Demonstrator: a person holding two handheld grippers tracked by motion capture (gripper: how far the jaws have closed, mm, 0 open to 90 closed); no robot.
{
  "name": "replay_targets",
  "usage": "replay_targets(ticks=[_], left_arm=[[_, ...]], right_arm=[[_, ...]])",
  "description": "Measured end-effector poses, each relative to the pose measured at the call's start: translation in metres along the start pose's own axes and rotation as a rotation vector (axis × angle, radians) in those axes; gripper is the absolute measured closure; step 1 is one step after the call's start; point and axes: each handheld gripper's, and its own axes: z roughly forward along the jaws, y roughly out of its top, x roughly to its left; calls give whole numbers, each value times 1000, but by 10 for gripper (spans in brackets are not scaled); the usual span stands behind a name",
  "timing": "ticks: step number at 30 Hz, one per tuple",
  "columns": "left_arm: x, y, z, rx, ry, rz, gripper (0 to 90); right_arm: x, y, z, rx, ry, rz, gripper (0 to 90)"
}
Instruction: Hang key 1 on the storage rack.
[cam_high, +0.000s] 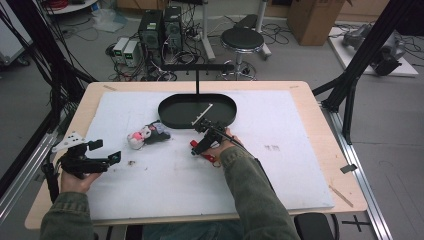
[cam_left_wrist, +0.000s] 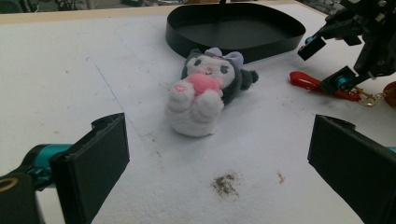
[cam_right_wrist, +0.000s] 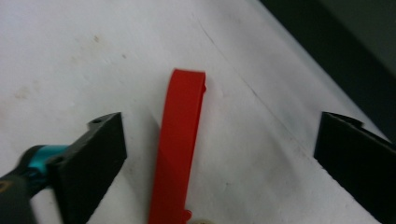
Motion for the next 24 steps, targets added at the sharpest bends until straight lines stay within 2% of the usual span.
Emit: replay_targets(ticks=[1, 2, 3, 4, 8, 11, 17, 20, 24], left_arm=[[0, 0, 0, 2, -1, 2, 57], [0, 0, 0, 0, 0, 0, 57], [0, 0, 0, 1, 2, 0, 57], [0, 0, 0, 1, 5, 3, 57], [-1, 0, -3, -19, 12, 2, 69], [-1, 0, -3, -18, 11, 0, 69], [-1, 0, -1, -2, 4, 6, 69], [-1, 0, -2, -6, 7, 5, 69], [-1, 0, -2, -13, 12, 1, 69]], right_arm=[[0, 0, 1, 4, 4, 6, 104], [-1, 0, 0, 10, 24, 12, 199], [0, 1, -1, 16, 19, 6, 298], [0, 1, -1, 16, 19, 6, 298], [1, 1, -5, 19, 28, 6, 514], [3, 2, -5, 26, -2, 2, 570], [2, 1, -7, 30, -1, 6, 726], [3, 1, -8, 39, 2, 6, 748], [3, 1, -10, 36, 37, 26, 753]])
